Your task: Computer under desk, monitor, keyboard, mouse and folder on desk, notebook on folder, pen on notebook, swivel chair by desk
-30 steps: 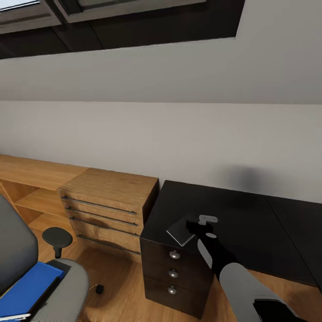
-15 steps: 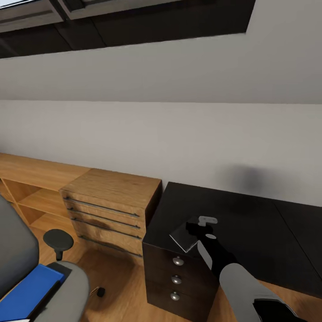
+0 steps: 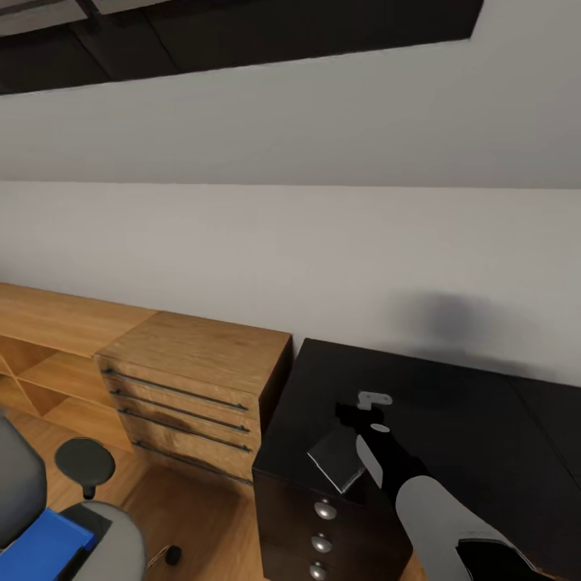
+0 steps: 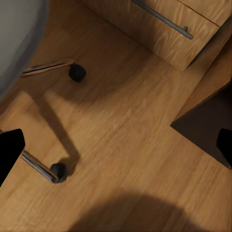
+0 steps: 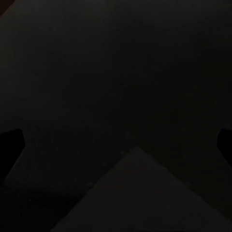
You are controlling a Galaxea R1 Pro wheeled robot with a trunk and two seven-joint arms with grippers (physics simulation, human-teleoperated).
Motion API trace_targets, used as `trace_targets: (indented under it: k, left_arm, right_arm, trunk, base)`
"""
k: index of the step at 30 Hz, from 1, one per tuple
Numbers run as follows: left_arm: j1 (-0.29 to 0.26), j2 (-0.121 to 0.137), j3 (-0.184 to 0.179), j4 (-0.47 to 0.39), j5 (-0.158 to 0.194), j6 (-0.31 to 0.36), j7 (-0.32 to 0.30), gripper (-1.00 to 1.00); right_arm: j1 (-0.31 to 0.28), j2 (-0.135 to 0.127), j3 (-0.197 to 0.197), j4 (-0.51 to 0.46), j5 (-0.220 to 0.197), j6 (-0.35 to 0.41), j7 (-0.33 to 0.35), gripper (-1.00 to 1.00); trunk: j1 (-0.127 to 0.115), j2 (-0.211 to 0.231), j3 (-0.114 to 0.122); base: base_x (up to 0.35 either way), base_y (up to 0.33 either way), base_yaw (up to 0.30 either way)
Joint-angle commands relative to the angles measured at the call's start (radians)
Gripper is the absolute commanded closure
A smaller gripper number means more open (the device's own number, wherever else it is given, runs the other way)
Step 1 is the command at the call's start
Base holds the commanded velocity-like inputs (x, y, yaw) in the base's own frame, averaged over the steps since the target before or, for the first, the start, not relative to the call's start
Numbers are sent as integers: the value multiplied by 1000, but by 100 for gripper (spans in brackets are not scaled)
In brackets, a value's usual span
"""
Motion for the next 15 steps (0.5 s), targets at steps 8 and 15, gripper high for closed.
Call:
trace_targets:
  k: [8,15]
  left_arm:
    - [-1,0,1,0,-1,-3,3,-100]
    - [-1,-8,2,0,0,-3,3,-100]
  right_arm:
    - [0,1,-3,6,0,5,-1,-100]
    - [0,-2,-4,7,0,5,-2,-100]
  trunk:
    - [1,-1,-1]
    - [1,-1,-1]
  base:
    - [108,0,0]
    - [6,0,0]
